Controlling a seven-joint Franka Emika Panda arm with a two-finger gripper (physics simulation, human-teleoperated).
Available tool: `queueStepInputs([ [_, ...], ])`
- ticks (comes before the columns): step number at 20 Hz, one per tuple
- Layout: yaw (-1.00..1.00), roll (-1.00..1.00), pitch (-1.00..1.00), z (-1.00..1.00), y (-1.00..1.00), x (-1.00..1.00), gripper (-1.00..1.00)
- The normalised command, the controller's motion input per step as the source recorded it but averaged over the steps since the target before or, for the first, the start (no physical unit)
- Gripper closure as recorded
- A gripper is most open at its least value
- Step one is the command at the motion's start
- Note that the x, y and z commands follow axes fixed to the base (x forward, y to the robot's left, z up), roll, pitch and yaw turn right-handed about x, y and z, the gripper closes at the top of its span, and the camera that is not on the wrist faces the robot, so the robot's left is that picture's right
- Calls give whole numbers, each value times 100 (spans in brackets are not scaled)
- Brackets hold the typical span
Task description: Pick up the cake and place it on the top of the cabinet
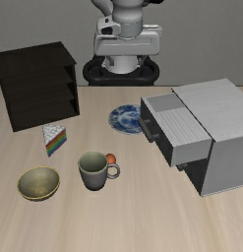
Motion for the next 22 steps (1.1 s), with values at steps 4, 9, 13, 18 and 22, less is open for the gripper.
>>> queueStepInputs([
  [4,0,0,0,0,-100,0,-100],
  [9,0,0,0,0,-100,0,-100],
  [13,0,0,0,0,-100,0,-100],
  [18,0,0,0,0,-100,0,-100],
  [22,0,0,0,0,-25,75,-100],
])
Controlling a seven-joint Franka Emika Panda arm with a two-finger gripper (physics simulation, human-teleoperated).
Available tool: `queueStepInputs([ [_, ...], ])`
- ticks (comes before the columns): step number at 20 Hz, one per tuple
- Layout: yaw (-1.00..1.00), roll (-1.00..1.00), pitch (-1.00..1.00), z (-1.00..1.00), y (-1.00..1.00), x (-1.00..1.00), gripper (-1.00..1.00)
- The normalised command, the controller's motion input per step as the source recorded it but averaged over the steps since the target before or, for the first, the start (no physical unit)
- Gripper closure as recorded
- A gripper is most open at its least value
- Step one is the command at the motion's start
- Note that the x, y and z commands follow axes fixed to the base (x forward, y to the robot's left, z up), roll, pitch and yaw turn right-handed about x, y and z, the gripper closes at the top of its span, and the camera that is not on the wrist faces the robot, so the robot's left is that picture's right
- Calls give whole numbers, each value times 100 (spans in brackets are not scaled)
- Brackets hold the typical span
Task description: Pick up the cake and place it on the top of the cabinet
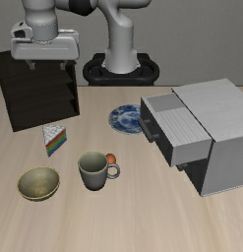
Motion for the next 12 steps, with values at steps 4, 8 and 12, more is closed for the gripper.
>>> queueStepInputs([
  [4,0,0,0,0,0,100,-100],
  [8,0,0,0,0,0,50,-100],
  [12,0,0,0,-100,0,0,-100],
])
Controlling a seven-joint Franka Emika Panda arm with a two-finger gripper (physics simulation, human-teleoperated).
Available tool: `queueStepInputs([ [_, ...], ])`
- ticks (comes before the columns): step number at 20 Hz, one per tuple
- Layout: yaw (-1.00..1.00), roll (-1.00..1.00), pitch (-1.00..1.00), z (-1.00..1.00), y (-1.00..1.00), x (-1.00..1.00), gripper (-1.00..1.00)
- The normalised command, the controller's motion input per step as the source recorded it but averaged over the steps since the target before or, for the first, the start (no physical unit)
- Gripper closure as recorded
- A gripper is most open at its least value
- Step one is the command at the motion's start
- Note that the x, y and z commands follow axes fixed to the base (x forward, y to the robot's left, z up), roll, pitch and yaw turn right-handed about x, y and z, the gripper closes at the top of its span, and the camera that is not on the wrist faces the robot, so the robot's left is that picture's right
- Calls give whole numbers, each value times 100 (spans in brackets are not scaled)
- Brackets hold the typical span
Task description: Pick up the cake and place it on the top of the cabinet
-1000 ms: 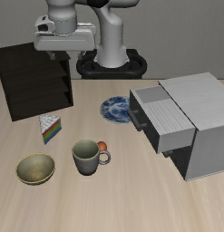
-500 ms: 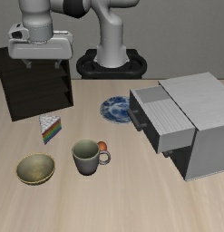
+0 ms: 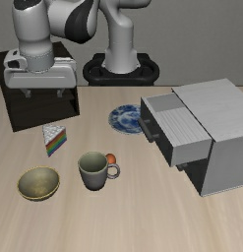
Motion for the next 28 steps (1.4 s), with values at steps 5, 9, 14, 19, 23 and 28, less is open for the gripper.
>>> queueStepInputs([
  [5,0,0,0,-100,0,0,-100],
  [9,0,0,0,-100,0,0,-100],
  [14,0,0,0,-80,0,-20,-100],
  [19,0,0,0,-20,0,0,100],
  [23,0,0,0,0,0,0,100],
  [28,0,0,0,80,0,0,100],
])
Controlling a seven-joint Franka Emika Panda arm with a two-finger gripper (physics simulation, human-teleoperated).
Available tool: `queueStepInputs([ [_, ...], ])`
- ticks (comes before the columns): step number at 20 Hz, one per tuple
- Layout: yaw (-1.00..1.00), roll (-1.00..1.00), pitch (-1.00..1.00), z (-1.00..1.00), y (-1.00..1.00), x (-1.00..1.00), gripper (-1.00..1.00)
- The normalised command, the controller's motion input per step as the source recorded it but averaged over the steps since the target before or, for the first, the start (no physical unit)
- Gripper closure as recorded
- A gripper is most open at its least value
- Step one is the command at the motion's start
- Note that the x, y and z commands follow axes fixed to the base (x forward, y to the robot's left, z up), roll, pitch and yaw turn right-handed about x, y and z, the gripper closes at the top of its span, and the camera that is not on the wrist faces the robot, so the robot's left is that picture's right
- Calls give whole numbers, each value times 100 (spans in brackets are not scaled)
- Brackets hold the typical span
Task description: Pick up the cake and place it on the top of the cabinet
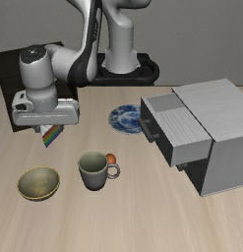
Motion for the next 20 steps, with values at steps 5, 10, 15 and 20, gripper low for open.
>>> queueStepInputs([
  [5,0,0,0,100,0,0,100],
  [10,0,0,0,100,0,0,100],
  [15,0,0,0,100,0,0,100],
  [20,0,0,0,40,60,0,100],
])
